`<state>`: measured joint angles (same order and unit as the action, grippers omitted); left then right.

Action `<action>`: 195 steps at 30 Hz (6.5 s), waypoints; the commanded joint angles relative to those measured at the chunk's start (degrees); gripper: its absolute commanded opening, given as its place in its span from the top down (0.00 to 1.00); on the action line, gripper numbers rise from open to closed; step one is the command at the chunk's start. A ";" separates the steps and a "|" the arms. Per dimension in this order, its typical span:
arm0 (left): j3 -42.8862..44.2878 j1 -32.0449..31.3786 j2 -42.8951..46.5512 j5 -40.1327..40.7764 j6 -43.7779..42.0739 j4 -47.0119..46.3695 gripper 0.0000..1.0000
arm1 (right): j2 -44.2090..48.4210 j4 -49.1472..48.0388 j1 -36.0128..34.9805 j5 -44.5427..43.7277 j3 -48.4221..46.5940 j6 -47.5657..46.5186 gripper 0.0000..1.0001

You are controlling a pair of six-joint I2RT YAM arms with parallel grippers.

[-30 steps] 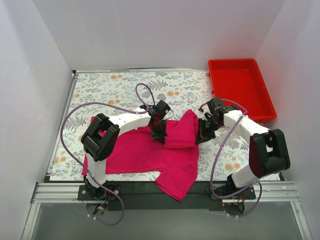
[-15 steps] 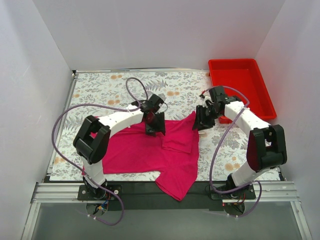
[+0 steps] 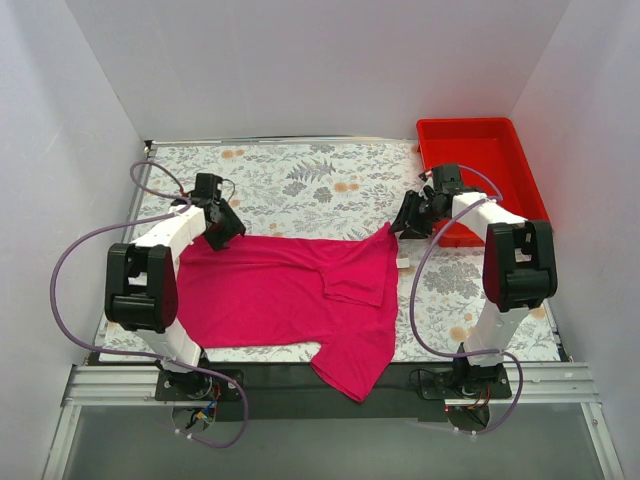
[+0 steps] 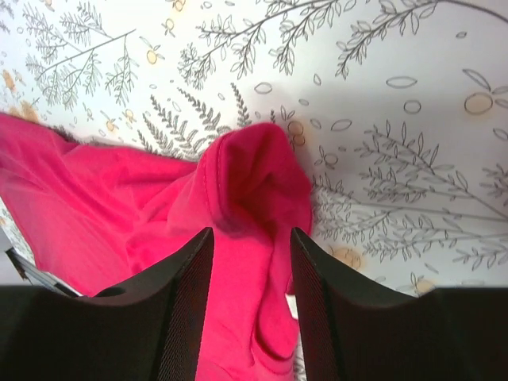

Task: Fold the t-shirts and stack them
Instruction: Fold the tshirt

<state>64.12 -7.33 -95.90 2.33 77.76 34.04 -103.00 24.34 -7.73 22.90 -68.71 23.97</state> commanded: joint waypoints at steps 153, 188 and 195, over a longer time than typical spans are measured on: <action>-15.60 -14.90 10.03 -1.45 -3.14 -8.91 0.39 | 9.39 10.39 -25.41 -12.36 0.93 -14.64 0.55; -16.83 -14.82 8.54 3.74 -5.16 -4.25 0.40 | 28.73 29.89 -21.37 -16.32 24.83 1.51 0.93; -16.39 -14.82 8.36 3.39 -6.21 -3.02 0.40 | 30.67 27.97 -18.91 -13.04 19.87 1.35 0.72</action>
<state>47.81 -22.55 -87.59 4.36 72.77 29.76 -74.08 53.23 -27.99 8.86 -43.35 24.25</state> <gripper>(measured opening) 0.600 0.242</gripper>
